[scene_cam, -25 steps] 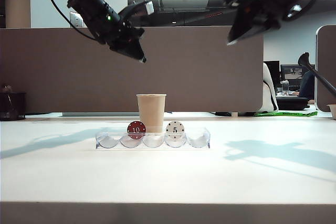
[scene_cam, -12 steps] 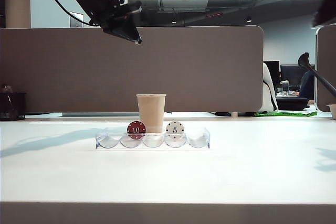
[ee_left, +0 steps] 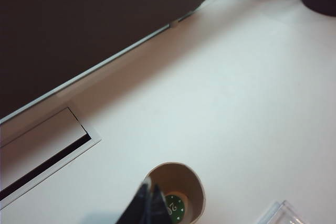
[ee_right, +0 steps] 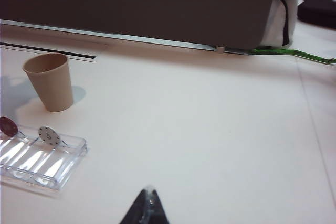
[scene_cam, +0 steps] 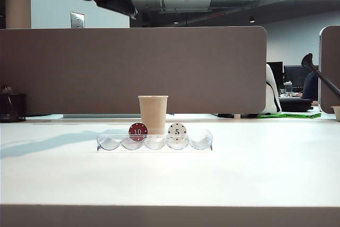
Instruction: Pick up the chip with the greater value and put it into the paper cup.
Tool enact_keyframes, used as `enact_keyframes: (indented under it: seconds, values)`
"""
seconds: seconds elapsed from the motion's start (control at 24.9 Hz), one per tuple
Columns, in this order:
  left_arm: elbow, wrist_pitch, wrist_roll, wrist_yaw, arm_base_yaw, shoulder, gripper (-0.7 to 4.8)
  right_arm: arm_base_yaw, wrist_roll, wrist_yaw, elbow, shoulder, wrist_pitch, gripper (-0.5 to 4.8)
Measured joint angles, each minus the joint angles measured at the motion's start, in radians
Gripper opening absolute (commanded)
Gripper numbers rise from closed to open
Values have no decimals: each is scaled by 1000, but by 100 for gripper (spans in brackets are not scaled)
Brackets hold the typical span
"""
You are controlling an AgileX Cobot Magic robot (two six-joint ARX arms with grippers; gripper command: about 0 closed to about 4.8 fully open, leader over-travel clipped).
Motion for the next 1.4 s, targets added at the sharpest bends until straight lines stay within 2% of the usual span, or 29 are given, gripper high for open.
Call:
enact_keyframes:
  seconds: [0.2, 0.36, 0.56, 0.68, 0.84, 1.0, 1.08, 1.28, 1.4]
  values:
    - [0, -42, -6, 0, 0, -42, -5, 0, 25, 72, -122, -183, -13, -5]
    - [-2, -115, -5, 1, 0, -71, -5, 0, 116, 110, -192, -352, -17, -5]
    - [-2, -157, -5, 5, 0, -115, -6, -1, 126, 143, -219, -494, -85, -5]
    - [-2, -159, -5, 5, 0, -132, -6, -2, 126, 200, -229, -516, -131, -5]
    - [-2, -187, -3, 6, 0, -153, -6, -22, 125, 210, -240, -517, -159, -4]
    - [-2, -235, -3, 6, 0, -175, -6, -52, 106, 212, -245, -517, -146, -5]
    - [-8, -253, -2, 6, 0, -188, -5, -79, 97, 212, -278, -517, -79, -5]
    - [-98, -245, -6, 4, 0, -244, -5, -133, 89, 195, -338, -517, -18, -5]
    - [-279, -164, -19, -56, 0, -359, -6, -152, 89, 184, -346, -518, 11, -5]
